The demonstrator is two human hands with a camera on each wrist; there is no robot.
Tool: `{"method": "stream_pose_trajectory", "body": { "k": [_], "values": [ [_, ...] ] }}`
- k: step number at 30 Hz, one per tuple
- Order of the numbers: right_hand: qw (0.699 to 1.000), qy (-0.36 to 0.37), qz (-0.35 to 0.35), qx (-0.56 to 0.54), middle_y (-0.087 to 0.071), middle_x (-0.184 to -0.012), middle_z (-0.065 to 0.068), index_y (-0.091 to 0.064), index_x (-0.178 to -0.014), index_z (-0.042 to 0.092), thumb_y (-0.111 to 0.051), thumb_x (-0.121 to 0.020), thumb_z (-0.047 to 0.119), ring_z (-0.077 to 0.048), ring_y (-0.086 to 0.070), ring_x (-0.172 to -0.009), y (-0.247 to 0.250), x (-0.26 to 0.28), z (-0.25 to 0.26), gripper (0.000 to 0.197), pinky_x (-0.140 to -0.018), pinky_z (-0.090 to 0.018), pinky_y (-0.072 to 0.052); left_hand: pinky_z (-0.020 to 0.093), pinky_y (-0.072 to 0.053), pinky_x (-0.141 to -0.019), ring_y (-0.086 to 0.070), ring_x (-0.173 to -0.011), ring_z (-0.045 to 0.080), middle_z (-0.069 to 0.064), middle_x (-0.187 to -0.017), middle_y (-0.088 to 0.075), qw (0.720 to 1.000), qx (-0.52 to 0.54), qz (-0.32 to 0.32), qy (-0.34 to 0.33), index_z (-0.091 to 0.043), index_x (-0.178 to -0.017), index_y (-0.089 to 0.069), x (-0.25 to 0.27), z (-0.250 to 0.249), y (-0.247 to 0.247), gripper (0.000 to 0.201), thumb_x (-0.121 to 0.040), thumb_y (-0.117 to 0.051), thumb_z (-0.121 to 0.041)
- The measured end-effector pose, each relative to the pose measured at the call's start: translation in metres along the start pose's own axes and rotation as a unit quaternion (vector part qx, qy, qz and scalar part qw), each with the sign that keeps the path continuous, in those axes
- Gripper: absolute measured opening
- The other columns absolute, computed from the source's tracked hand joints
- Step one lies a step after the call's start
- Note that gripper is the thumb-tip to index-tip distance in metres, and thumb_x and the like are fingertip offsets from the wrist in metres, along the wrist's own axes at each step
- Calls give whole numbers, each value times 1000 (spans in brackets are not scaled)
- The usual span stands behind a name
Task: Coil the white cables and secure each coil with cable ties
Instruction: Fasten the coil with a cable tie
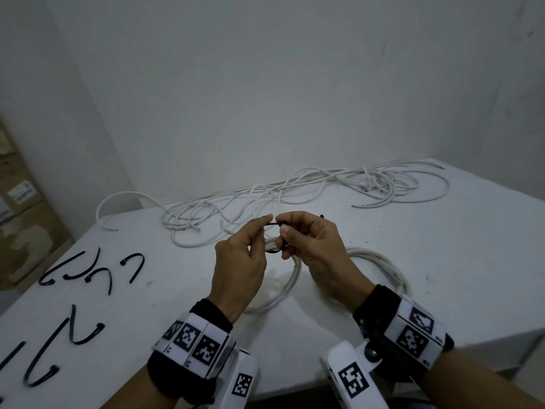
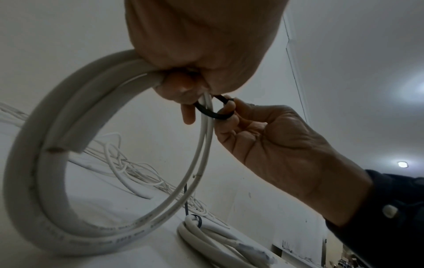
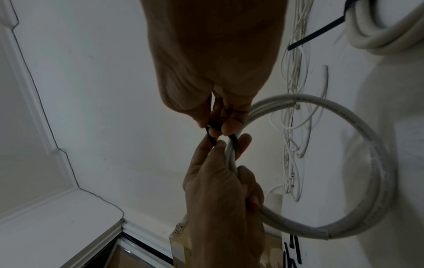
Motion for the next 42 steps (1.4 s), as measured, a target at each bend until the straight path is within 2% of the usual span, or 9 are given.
{"method": "stream_pose_trajectory", "body": {
  "k": [5,9,12,16,21,26,33,38,42],
  "values": [
    [1000,-7,5,-7,-63,-64,2,-64,-97,5,-51,-91,-6,-12,-60,-64,-1,0,-6,18,-59,-22,-48,34,-50,-59,-63,-65,23,5,-74,-69,999,30,-14,5,-32,-100,-71,0,4,3,31,-97,-50,-9],
    [1000,-9,5,-8,-63,-67,-4,-64,-100,6,-52,-92,-3,-12,-62,-63,-2,-1,-9,17,-60,-21,-47,19,-40,-50,-53,-55,11,2,-75,-70,998,51,-2,29,-37,-98,-69,-2,9,2,34,-96,-51,-8],
    [1000,-2,24,3,-62,-70,-5,-64,-101,5,-52,-91,-4,-15,-62,-64,-4,-3,-6,18,-59,-22,-47,18,-39,-49,-50,-50,10,5,-73,-70,995,81,14,50,-34,-98,-71,-3,11,1,32,-96,-51,-8],
    [999,-10,42,32,-62,-75,-10,-64,-106,-1,-52,-92,-3,-19,-61,-65,-5,-5,-2,19,-57,-22,-46,7,-34,-48,-49,-45,-5,-11,-69,-66,992,105,28,58,-28,-104,-71,-3,7,-2,33,-96,-50,-4],
    [995,-25,50,82,-63,-70,-10,-67,-102,5,-59,-89,0,-21,-62,-65,-4,-9,4,16,-56,-23,-47,5,-34,-48,-50,-44,-6,-7,-69,-67,993,107,33,48,-22,-109,-70,-2,3,-3,29,-96,-51,-3],
    [991,-20,67,118,-59,-66,-16,-62,-99,-4,-61,-86,-5,-18,-61,-55,-5,-15,12,13,-51,-17,-45,7,-34,-47,-51,-44,-4,0,-73,-73,991,111,50,52,-24,-107,-70,-3,-3,-5,28,-97,-51,-6],
    [964,11,43,263,-67,-65,-9,-68,-80,5,-71,-82,10,-17,-64,-59,3,-24,17,6,-56,-23,-46,10,-33,-44,-46,-41,-1,0,-69,-73,985,112,91,94,-20,-105,-71,-1,-1,-10,26,-98,-48,-10],
    [935,67,23,349,-69,-63,2,-71,-71,8,-75,-79,16,-8,-66,-59,0,-30,36,11,-59,-15,-47,31,-51,-76,-72,-80,9,-2,-81,-75,980,107,150,69,-29,-108,-58,-2,-9,-15,14,-95,-56,-32],
    [926,78,41,368,-70,-63,0,-71,-71,9,-76,-77,17,-13,-67,-62,-4,-35,41,11,-61,-21,-52,45,-52,-90,-72,-84,12,-2,-79,-73,978,111,166,64,-34,-105,-55,-2,-8,-17,11,-94,-56,-37]
  ]
}}
Point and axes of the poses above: each hand's wrist, its own x-axis away from the middle knuckle, its own y-axis out of the back of the hand, z = x × y, the point moved 8 cm from there along -x, towards the middle knuckle
